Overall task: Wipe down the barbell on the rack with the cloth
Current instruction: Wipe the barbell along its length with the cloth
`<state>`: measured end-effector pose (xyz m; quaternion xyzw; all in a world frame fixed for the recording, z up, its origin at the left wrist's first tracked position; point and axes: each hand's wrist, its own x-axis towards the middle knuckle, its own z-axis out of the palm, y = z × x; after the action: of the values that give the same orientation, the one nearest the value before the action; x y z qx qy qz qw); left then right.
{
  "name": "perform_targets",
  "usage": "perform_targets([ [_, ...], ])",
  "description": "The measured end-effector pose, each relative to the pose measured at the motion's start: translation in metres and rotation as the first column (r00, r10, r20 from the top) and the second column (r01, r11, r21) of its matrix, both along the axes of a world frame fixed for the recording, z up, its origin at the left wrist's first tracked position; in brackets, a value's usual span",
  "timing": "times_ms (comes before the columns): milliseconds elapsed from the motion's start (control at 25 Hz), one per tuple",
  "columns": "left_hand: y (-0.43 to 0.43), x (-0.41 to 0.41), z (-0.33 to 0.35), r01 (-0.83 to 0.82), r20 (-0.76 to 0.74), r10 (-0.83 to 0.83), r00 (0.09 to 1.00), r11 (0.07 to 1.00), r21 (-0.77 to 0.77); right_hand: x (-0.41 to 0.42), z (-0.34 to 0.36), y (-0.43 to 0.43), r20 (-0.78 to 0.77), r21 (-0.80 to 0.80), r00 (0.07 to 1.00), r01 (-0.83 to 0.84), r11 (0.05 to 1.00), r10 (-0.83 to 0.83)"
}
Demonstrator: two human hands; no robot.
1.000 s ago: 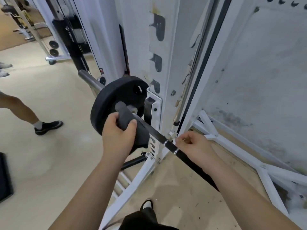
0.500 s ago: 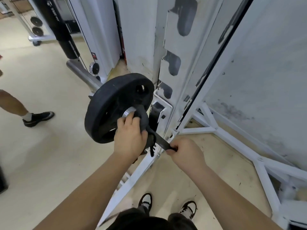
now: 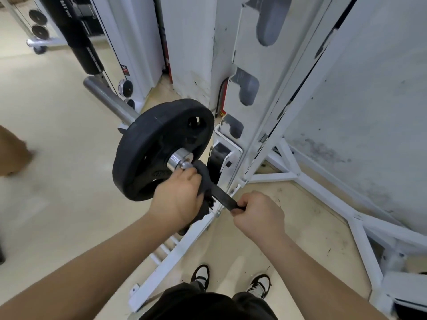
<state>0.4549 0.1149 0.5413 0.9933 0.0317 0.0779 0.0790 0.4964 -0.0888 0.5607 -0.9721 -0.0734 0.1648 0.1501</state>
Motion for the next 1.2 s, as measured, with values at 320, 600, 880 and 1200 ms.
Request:
perform_targets([
  [320,-0.048,-0.021,0.005,0.072,-0.054,-0.075,0.996,0.996,-0.050,-0.003,0.000,0.000,0.027,0.038,0.998,0.059,0.998,-0.060],
  [600,-0.075,-0.027,0.004,-0.064,-0.072,0.055,0.996,0.990,-0.127,-0.008,0.001,-0.020,-0.087,0.212,0.993,0.097,0.972,-0.080],
  [880,-0.066,-0.016,0.001,-0.089,-0.021,0.086,0.996,0.981,-0.171,-0.022,0.011,-0.066,-0.079,-0.063,0.995,0.056,0.996,-0.061],
  [1200,-0.064,0.000,0.013,0.222,0.071,-0.223,0.972,0.975,0.024,-0.034,0.003,-0.069,0.001,-0.016,0.998,0.055,0.998,-0.055],
])
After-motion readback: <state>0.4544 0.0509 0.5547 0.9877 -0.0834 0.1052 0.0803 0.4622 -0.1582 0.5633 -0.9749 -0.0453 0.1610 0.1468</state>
